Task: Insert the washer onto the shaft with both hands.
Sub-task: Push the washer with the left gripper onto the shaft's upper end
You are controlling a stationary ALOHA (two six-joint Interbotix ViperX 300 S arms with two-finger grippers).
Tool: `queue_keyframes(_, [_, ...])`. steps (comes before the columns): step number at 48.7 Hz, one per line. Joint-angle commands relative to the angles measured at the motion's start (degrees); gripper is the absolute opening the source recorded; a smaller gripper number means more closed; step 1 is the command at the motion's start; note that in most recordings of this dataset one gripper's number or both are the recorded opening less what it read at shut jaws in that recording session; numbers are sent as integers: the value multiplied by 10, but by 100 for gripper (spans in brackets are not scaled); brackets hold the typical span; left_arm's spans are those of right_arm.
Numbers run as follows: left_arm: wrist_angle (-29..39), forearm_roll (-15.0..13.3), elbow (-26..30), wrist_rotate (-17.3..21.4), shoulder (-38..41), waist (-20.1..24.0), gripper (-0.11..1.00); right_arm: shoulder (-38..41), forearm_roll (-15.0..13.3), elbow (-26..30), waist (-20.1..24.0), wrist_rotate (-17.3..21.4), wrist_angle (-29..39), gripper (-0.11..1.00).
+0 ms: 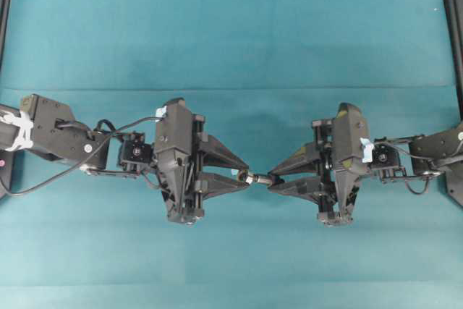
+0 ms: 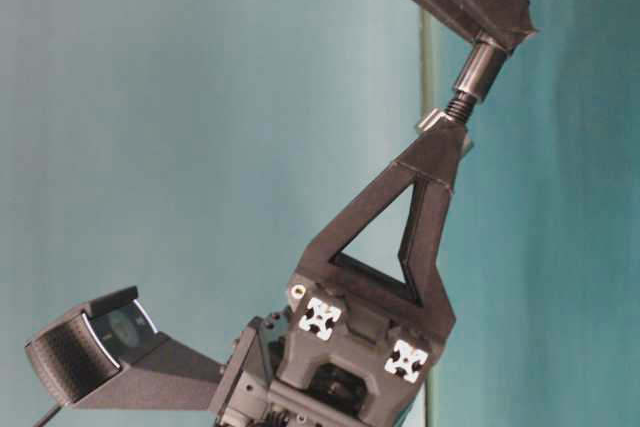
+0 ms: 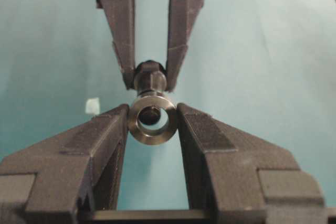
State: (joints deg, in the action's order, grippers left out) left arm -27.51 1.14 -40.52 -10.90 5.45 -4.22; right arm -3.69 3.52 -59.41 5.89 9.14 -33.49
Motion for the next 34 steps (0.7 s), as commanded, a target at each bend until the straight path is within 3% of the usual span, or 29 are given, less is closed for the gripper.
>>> queue_keyframes(1, [-6, 0, 10, -1, -2, -2, 37, -3, 0, 9, -2, 2, -8, 0])
queue_keyframes(34, [-3, 0, 22, -1, 11, -2, 37, 0, -1, 14, -2, 2, -12, 0])
